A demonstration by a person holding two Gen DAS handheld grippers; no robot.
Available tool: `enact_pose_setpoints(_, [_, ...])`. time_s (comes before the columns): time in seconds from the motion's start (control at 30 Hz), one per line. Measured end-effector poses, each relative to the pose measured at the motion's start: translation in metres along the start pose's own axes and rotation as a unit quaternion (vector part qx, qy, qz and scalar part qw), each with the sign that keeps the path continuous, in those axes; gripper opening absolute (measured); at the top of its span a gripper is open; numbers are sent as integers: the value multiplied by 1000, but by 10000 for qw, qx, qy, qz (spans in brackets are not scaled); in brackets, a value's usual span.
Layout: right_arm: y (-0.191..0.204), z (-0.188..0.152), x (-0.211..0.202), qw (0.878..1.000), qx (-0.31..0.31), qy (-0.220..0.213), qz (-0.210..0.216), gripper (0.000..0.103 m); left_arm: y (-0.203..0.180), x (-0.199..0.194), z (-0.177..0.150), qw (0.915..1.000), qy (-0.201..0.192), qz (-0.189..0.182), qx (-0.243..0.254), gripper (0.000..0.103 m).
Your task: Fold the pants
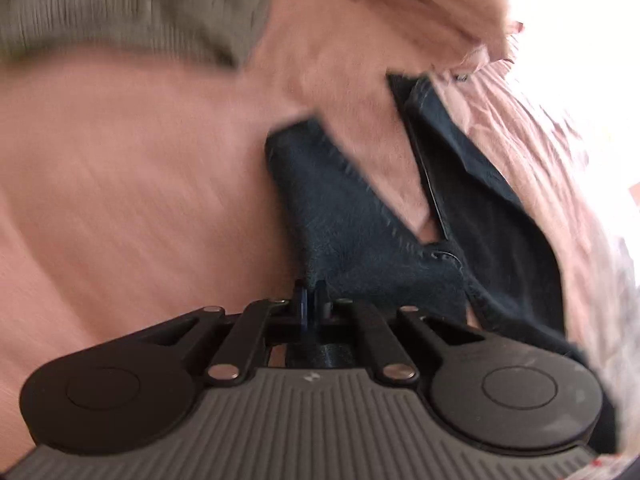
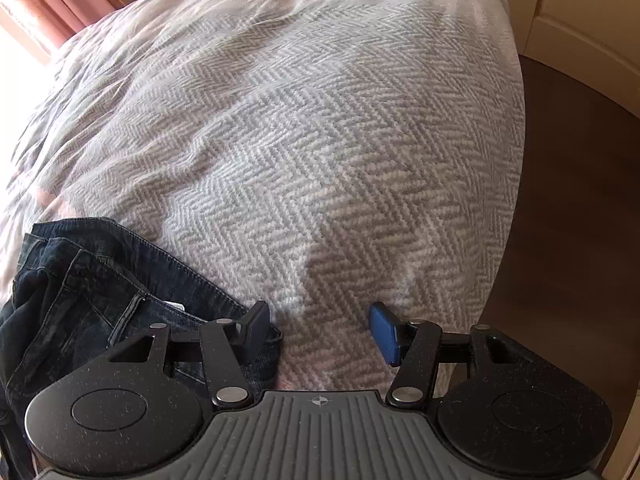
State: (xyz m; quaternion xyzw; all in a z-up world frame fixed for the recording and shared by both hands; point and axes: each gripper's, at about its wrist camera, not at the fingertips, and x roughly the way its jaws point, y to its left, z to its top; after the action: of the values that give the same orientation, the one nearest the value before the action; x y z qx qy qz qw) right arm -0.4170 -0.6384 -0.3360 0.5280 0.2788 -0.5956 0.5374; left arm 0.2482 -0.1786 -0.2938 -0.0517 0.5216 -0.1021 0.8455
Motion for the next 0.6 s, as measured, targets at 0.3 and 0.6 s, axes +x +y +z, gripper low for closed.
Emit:
enact_pose_setpoints(0.3, [11,-4,3,9996,-91,-134,-244,54,85,-21,25,9609,-110,2328,1497,19])
enact_pose_setpoints(0.6, [77,19,-30,9844,-1457,-672,729,54,57,-10,11,9650,25,2080,1594,33])
